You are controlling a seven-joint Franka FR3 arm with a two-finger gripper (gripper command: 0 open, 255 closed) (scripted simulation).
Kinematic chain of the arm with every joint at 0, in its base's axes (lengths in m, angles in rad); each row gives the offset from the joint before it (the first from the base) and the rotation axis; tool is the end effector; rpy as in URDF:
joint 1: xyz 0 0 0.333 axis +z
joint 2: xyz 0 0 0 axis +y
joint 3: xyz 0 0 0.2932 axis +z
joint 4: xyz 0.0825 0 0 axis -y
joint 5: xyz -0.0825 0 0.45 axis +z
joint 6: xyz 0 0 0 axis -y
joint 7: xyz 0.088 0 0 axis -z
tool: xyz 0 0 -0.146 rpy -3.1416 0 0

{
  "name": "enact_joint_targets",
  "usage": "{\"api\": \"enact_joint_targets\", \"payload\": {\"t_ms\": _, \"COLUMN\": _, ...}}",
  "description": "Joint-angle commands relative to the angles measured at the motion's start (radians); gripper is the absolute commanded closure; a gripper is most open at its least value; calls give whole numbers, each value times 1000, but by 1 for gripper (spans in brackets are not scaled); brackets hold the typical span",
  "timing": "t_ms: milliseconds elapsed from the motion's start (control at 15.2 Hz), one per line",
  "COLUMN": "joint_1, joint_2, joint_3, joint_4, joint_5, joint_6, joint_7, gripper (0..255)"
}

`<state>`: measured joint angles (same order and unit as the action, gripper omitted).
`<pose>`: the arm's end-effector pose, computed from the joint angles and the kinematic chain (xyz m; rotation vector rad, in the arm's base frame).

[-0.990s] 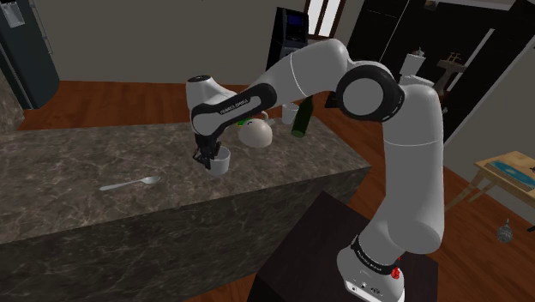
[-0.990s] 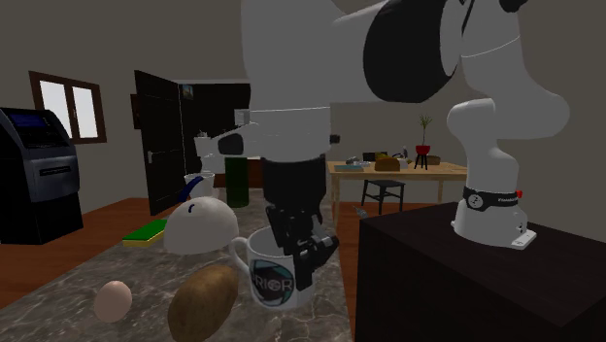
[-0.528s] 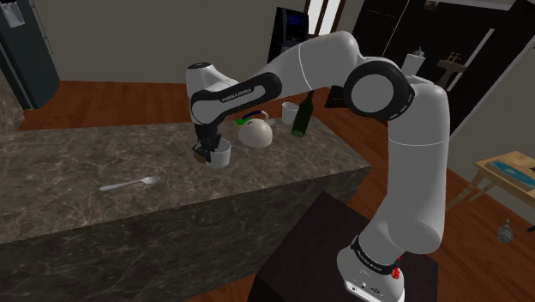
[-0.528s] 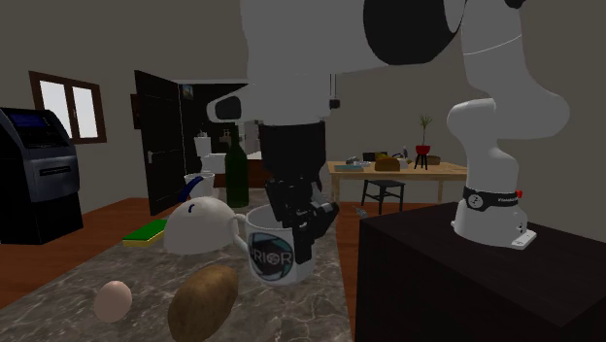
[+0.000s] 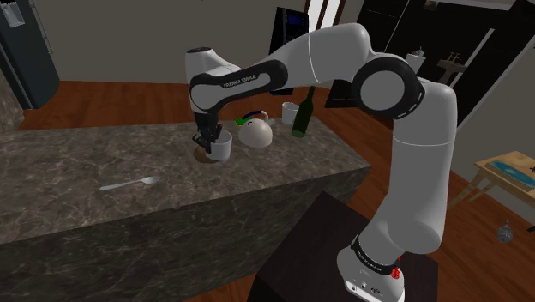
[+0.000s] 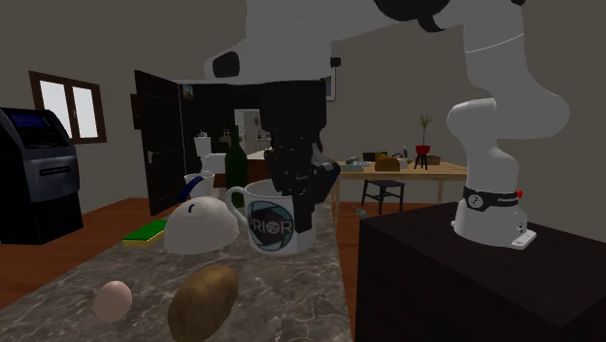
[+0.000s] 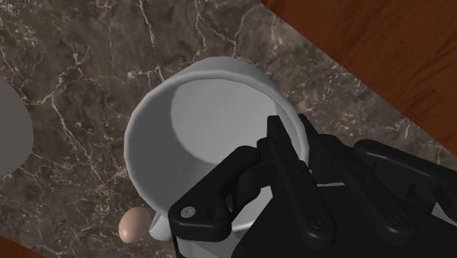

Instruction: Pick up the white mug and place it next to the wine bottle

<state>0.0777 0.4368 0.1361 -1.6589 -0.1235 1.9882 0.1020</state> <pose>0.6894 0.1327 0.2576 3.0611 0.2424 -0.1429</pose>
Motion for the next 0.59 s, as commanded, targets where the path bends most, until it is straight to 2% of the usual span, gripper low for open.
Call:
{"api": "enact_joint_targets", "payload": {"t_ms": 0, "joint_1": 0, "joint_2": -10, "joint_3": 1, "joint_4": 12, "joint_5": 2, "joint_6": -21, "joint_7": -2, "gripper": 255}}
{"api": "enact_joint_targets", "payload": {"t_ms": 528, "joint_1": 0, "joint_2": -44, "joint_3": 4, "joint_4": 70, "joint_5": 10, "joint_6": -114, "joint_7": -10, "gripper": 255}}
